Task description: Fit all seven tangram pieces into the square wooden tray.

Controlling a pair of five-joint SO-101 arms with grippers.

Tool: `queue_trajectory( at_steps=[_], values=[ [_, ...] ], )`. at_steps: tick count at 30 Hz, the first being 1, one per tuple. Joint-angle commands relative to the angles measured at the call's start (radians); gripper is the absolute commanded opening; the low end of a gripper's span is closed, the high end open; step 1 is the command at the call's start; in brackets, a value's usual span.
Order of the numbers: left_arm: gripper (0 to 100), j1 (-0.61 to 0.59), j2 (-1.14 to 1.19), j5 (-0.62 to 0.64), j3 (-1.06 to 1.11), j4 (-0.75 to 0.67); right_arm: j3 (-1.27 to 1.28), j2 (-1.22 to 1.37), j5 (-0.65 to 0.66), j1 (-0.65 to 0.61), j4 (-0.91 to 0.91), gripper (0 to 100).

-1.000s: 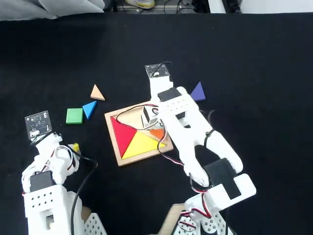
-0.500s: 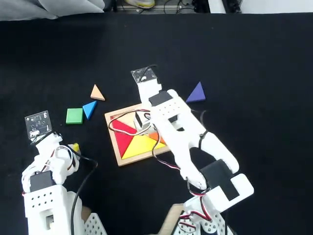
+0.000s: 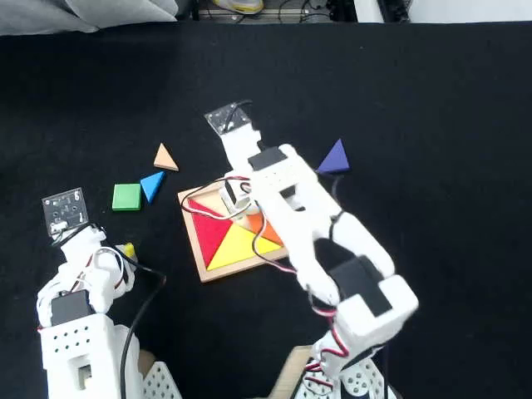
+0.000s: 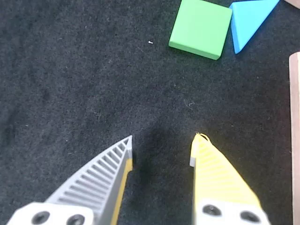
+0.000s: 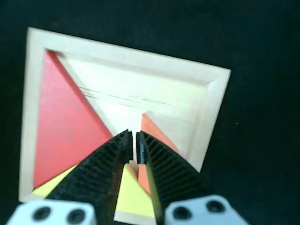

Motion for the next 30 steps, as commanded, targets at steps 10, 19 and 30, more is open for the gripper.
queue_trajectory(
  at_steps=[10,19,30],
  values=[
    [21,0.013,-0.008,-0.003,-0.008,-0.015,-0.097,0.085,0.009,0.032,0.043,1.1],
    [21,0.013,-0.008,-0.003,-0.008,-0.015,-0.134,-0.15,0.017,0.06,0.166,1.1],
    [21,0.013,-0.008,0.0,-0.008,-0.015,0.038,-0.526,0.057,0.365,0.198,1.5]
  ],
)
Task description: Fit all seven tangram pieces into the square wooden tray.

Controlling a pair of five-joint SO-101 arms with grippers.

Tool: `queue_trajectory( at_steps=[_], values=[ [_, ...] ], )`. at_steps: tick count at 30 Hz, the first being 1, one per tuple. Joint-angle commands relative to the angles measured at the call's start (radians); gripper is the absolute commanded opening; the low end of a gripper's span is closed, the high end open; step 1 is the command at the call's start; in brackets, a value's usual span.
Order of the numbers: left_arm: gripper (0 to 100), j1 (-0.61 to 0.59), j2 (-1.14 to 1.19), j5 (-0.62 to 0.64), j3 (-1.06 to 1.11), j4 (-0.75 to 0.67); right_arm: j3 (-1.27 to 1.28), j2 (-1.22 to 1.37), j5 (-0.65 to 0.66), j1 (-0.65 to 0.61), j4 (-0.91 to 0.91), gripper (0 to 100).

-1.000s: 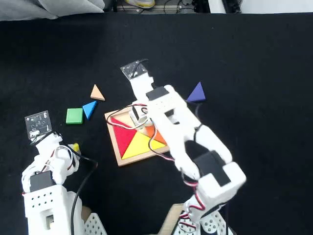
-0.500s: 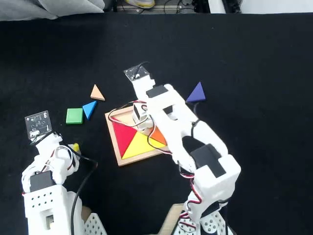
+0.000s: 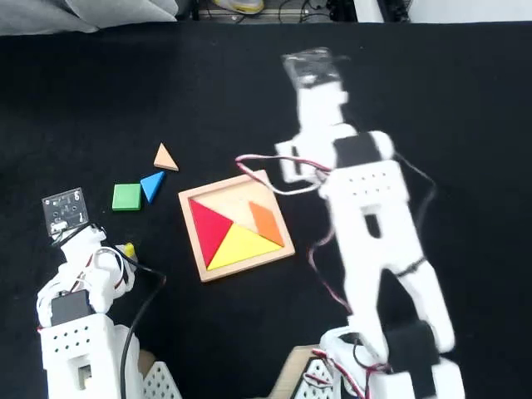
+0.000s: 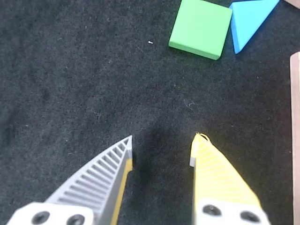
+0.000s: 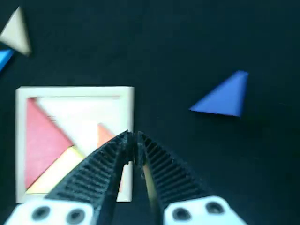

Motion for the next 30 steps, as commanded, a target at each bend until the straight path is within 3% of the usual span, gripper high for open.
queue_trajectory(
  at_steps=[1,8,13,15,24,30],
  values=[
    [21,0.013,-0.008,0.0,-0.008,-0.015,0.091,-0.077,0.06,0.106,0.003,1.5],
    [21,0.012,-0.008,0.002,-0.008,-0.015,0.038,0.008,-0.052,0.213,-0.008,1.8],
    [21,0.01,-0.008,0.002,-0.008,-0.015,-0.107,0.159,-0.163,0.213,0.051,15.6],
    [21,0.012,-0.008,0.002,-0.008,-0.015,-0.193,0.248,-0.216,0.213,0.083,16.9],
    [21,0.013,-0.008,-0.002,-0.008,-0.015,-0.82,0.769,-0.482,0.215,0.356,17.8],
    [21,0.013,-0.008,-0.003,-0.008,-0.015,-1.322,1.132,-0.569,0.216,0.548,34.2]
  ],
)
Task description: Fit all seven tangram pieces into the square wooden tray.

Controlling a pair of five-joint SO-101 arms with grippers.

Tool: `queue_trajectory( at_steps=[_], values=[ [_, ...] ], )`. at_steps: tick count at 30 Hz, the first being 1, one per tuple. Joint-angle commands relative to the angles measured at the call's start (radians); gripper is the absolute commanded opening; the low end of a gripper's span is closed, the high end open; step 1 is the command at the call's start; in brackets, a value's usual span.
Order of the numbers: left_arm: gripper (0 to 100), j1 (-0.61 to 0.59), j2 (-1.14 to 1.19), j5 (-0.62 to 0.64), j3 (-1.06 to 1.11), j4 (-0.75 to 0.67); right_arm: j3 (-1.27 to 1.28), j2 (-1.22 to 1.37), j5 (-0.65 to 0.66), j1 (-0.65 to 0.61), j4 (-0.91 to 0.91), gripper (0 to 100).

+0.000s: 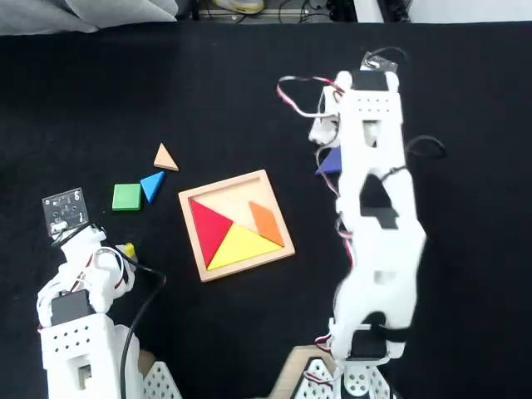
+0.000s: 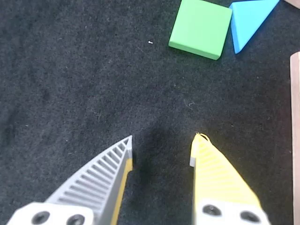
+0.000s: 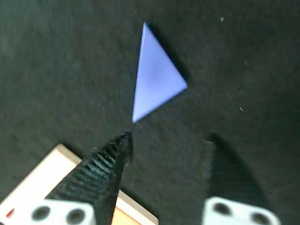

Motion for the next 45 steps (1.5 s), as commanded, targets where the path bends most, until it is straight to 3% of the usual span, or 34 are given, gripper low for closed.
queue_trajectory(
  at_steps=[1,9,29,35,45],
  values=[
    [21,0.013,-0.008,-0.003,-0.008,-0.015,-0.441,0.226,-0.031,0.021,0.12,34.7],
    [21,0.013,-0.008,-0.005,-0.008,-0.015,-0.722,0.446,-0.029,0.025,0.121,34.6],
    [21,0.013,-0.008,-0.005,-0.008,-0.015,-0.628,0.464,-0.029,0.029,0.117,34.5],
    [21,0.013,-0.008,-0.005,-0.008,-0.015,-0.634,0.541,-0.029,0.031,0.083,25.3],
    [21,0.013,-0.008,-0.005,-0.008,-0.017,-0.717,0.564,-0.029,0.103,0.089,24.7]
  ],
)
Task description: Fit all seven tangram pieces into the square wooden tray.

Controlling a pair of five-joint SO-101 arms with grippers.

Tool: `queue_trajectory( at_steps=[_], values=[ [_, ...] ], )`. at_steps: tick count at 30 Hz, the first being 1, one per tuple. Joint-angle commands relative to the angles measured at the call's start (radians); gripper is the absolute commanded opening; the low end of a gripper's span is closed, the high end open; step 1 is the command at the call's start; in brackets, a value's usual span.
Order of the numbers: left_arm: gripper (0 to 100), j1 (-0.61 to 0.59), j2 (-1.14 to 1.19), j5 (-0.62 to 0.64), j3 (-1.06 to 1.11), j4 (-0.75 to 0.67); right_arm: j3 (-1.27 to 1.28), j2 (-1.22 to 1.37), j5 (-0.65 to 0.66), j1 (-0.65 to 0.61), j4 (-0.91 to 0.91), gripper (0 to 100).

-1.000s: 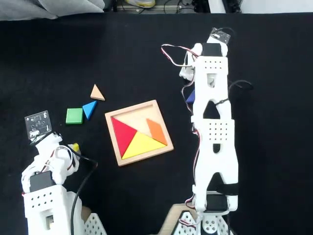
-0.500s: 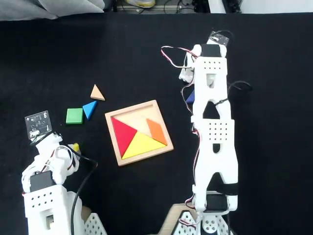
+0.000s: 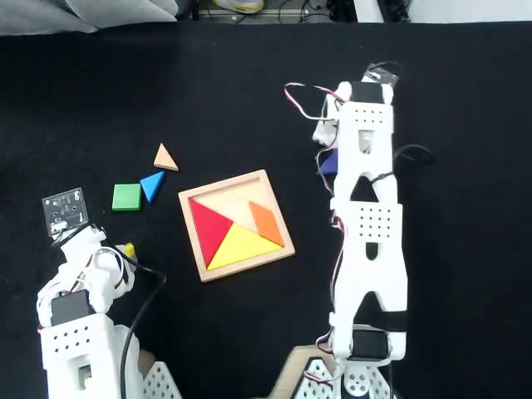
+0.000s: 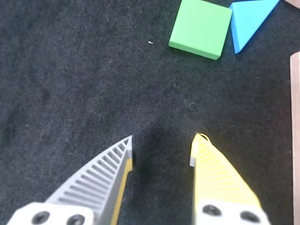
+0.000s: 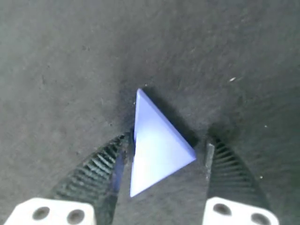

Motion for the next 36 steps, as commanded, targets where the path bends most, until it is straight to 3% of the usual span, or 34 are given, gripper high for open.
queue_trajectory(
  at_steps=[1,13,19,24,30,36],
  values=[
    [21,0.013,-0.008,-0.005,-0.008,-0.017,-0.045,-0.001,-0.008,0.048,0.005,24.7],
    [21,0.013,-0.008,-0.005,-0.008,-0.017,-0.045,0.019,-0.014,0.008,0.032,24.3],
    [21,0.013,-0.008,-0.005,-0.008,-0.017,-0.048,0.015,-0.009,0.009,0.034,8.5],
    [21,0.013,-0.008,-0.005,-0.008,-0.017,-0.045,-0.002,0.006,0.009,0.038,8.8],
    [21,0.013,-0.008,-0.005,-0.008,-0.017,-0.012,-0.151,0.288,-0.028,0.04,8.5],
    [21,0.013,-0.008,-0.005,-0.008,-0.017,0.254,-0.427,0.611,-0.109,0.04,8.5]
  ],
)
